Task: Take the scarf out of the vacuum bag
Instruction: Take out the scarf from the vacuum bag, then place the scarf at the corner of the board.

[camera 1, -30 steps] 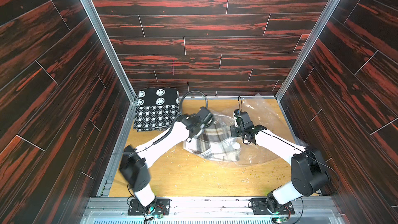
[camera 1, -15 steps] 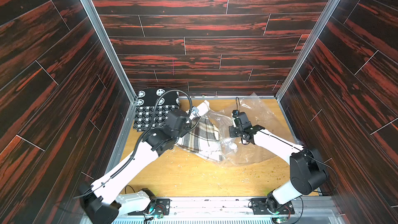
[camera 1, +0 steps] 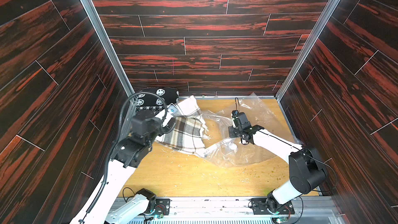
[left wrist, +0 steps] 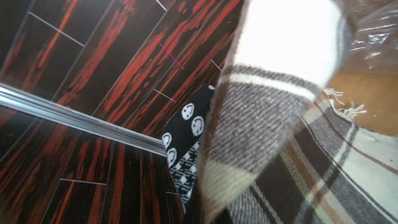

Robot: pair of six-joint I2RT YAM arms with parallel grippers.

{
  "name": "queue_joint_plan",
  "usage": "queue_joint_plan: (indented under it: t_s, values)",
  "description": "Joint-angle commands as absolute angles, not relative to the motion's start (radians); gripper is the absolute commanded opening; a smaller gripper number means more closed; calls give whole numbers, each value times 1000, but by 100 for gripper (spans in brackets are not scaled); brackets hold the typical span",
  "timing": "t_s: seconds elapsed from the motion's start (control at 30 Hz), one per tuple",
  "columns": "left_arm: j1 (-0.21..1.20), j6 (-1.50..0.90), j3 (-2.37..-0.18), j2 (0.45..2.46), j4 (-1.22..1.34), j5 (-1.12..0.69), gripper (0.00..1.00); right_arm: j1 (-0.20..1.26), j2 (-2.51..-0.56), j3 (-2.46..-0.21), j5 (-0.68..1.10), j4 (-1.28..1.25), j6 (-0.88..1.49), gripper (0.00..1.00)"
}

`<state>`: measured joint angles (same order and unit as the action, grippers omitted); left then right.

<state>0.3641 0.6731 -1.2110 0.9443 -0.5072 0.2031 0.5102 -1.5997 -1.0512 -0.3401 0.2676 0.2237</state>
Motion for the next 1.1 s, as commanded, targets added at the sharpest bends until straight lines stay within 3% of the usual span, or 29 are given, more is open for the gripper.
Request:
queue_joint_plan:
  t_s: [0.0,0.6,1.07]
  values:
    - [311,701,-1217,905,-439,152,0,510,-1610,-1060,-355,278,222,0]
    - [132,753,-1471,963,-445,49,0,511,-1615,-1053,-337,271,210,0]
    - [-49,717,-1306,970,-225,-159,0,510,-1606,-1052,-323,267,206,0]
